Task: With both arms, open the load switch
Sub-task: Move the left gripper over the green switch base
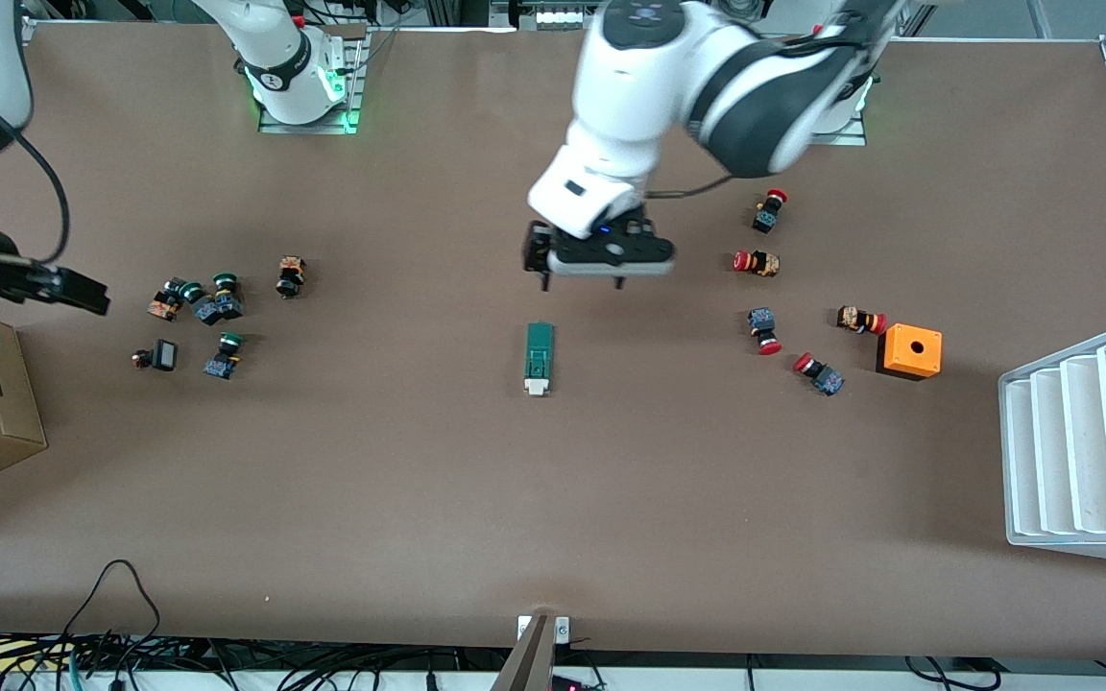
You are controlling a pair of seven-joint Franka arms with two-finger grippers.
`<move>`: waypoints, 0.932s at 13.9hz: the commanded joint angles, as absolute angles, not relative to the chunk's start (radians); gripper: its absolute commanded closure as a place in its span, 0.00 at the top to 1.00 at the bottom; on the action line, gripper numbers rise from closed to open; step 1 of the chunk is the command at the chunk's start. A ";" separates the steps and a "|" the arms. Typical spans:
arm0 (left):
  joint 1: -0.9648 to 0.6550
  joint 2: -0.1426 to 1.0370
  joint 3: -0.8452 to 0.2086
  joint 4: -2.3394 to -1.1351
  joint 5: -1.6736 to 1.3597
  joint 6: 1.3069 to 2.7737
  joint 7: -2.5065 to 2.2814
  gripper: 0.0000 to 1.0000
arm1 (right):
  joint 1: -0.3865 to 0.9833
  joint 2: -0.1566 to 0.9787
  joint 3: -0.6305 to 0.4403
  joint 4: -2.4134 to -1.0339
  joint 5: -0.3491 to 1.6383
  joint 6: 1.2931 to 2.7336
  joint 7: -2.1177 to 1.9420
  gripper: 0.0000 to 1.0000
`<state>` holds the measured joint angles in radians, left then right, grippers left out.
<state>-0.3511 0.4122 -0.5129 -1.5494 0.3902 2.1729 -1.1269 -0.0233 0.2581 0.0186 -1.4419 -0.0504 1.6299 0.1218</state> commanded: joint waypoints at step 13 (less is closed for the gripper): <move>-0.620 0.771 -0.495 -1.747 1.764 2.181 -2.413 1.00 | 0.054 0.745 0.063 -1.014 0.201 1.741 0.754 0.96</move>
<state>-0.6049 0.7391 -0.5083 -1.7627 1.6743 2.2018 -2.3507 0.0466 0.7049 0.0540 -1.0618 0.1709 1.7178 0.6850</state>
